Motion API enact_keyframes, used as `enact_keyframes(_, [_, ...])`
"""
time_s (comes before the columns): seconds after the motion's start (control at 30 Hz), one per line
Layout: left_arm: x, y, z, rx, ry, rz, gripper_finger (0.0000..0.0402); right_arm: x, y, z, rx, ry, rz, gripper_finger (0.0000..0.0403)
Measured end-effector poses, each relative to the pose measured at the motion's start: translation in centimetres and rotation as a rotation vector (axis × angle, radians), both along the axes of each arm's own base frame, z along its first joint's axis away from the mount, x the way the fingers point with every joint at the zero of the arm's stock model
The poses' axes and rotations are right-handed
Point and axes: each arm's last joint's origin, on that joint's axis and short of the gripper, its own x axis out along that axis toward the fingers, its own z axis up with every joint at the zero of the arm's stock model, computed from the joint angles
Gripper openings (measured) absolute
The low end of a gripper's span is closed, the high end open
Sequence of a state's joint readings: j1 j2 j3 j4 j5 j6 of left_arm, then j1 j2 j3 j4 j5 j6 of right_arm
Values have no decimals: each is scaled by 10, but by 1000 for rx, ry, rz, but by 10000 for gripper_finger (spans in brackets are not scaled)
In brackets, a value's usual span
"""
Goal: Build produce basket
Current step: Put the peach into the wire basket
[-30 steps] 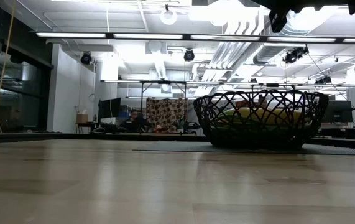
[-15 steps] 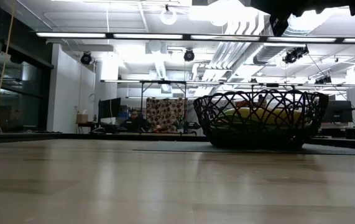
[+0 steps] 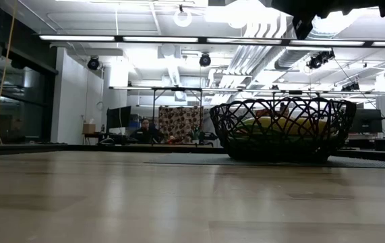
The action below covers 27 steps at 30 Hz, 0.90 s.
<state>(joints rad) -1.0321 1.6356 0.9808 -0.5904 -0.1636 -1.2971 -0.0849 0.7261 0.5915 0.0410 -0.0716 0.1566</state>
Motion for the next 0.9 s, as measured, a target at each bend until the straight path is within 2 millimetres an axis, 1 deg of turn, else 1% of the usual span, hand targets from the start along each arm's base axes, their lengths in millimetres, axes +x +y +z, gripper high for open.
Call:
enact_keyframes(0.47, [1, 1, -1, 19, -12, -8, 303, 0, 0, 0, 0, 0, -1, 0])
enact_keyframes(0.57, [1, 2, -1, 30, -19, -5, 289, 0, 0, 0, 0, 0, -1, 0])
enact_keyframes(0.77, [1, 2, -1, 35, -20, -4, 247, 0, 0, 0, 0, 0, -1, 0])
enact_keyframes(0.9, [1, 2, -2, 36, -20, -3, 237, 0, 0, 0, 0, 0, -1, 0])
